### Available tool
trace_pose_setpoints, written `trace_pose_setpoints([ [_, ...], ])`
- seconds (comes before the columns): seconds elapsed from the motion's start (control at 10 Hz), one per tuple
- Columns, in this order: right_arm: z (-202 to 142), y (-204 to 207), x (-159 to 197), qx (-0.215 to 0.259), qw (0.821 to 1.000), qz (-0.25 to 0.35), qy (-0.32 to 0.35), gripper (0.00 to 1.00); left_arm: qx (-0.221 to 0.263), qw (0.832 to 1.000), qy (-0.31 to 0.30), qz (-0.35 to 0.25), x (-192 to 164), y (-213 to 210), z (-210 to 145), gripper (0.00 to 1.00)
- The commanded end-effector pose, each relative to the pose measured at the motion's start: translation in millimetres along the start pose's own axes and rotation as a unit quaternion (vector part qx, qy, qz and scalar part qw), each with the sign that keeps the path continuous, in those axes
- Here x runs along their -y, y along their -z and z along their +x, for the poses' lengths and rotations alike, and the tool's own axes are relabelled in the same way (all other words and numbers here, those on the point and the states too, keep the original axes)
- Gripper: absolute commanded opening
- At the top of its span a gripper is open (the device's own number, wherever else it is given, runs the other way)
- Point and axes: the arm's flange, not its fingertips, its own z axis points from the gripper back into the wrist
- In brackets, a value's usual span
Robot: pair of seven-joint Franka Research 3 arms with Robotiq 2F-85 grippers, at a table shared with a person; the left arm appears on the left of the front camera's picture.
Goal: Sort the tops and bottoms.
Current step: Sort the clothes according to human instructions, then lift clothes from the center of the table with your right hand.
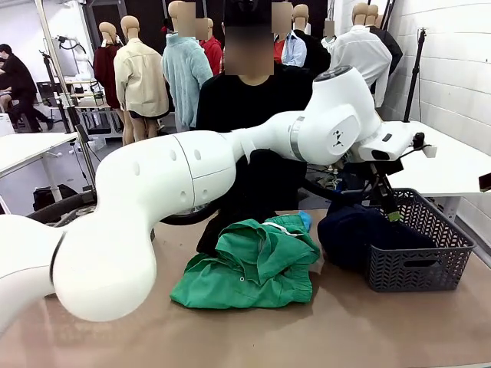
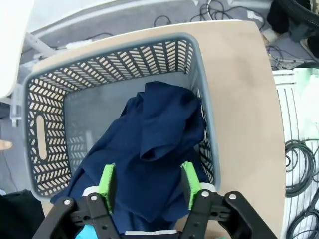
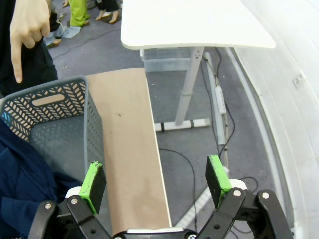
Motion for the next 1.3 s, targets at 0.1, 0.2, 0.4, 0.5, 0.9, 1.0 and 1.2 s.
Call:
trace_pose_setpoints([
  [0.1,0,-2,-1,-0.002,1.0,-0.001,-0.001,1.0,-0.01,1.0,-0.011,-0.027,-113,-14,110,0.94],
  [0.2,0,-2,-1,-0.002,1.0,-0.001,-0.001,1.0,-0.019,1.0,-0.014,-0.01,-112,-45,102,0.94],
  [0.4,0,-2,-1,-0.002,1.0,-0.001,-0.001,1.0,-0.067,0.997,-0.041,0.026,-93,-110,52,0.94],
  [0.5,0,-2,-1,-0.002,1.0,-0.001,-0.001,1.0,-0.077,0.994,-0.065,0.049,-78,-138,17,0.94],
  [0.9,0,-2,-1,-0.002,1.0,-0.001,-0.001,1.0,-0.072,0.97,-0.189,0.136,23,-214,-130,0.94],
  [1.0,0,-2,-1,-0.002,1.0,-0.001,-0.001,1.0,-0.053,0.964,-0.209,0.157,44,-225,-153,0.94],
  [1.2,0,-2,-1,-0.002,1.0,-0.001,-0.001,1.0,-0.062,0.973,-0.181,0.126,-71,-232,-52,0.94],
])
